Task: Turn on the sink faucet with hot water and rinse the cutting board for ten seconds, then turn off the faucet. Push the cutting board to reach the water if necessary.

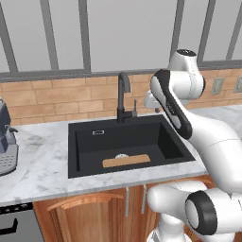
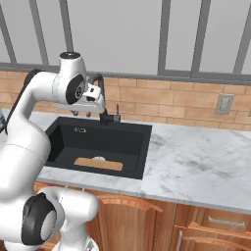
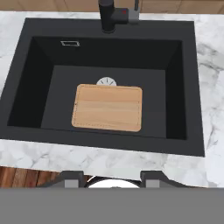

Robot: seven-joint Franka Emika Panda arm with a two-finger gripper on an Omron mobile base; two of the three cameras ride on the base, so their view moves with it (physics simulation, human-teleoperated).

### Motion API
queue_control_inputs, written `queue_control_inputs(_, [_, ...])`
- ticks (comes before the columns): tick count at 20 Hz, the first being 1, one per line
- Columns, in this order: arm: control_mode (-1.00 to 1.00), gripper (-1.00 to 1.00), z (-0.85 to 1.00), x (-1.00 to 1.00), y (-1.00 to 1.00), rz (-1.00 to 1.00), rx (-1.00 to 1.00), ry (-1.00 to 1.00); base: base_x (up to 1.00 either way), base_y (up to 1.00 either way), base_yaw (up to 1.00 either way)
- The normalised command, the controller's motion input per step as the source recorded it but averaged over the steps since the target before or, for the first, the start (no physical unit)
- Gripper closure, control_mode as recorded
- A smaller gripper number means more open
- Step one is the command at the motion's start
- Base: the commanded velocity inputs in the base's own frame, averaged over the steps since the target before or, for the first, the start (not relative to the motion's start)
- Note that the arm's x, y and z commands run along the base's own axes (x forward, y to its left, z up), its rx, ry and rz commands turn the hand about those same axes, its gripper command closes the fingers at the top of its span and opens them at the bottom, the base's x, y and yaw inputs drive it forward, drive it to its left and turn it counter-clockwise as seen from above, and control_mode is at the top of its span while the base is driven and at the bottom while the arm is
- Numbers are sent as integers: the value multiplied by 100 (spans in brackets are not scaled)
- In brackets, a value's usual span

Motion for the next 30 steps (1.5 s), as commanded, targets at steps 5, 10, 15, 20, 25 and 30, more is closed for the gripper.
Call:
queue_control_inputs(5, [-100,-100,-6,0,-1,0,0,-11,0,0,0])
queue_control_inputs(10, [-100,-100,-23,0,-10,0,0,-21,0,0,0])
queue_control_inputs(15, [-100,-100,-15,0,-19,0,0,-26,0,0,0])
queue_control_inputs(20, [-100,-100,-7,3,-24,0,1,-21,0,0,0])
queue_control_inputs(25, [-100,-100,-6,10,-21,0,1,-15,0,0,0])
queue_control_inputs(30, [-100,-100,-5,18,-11,0,0,-13,0,0,0])
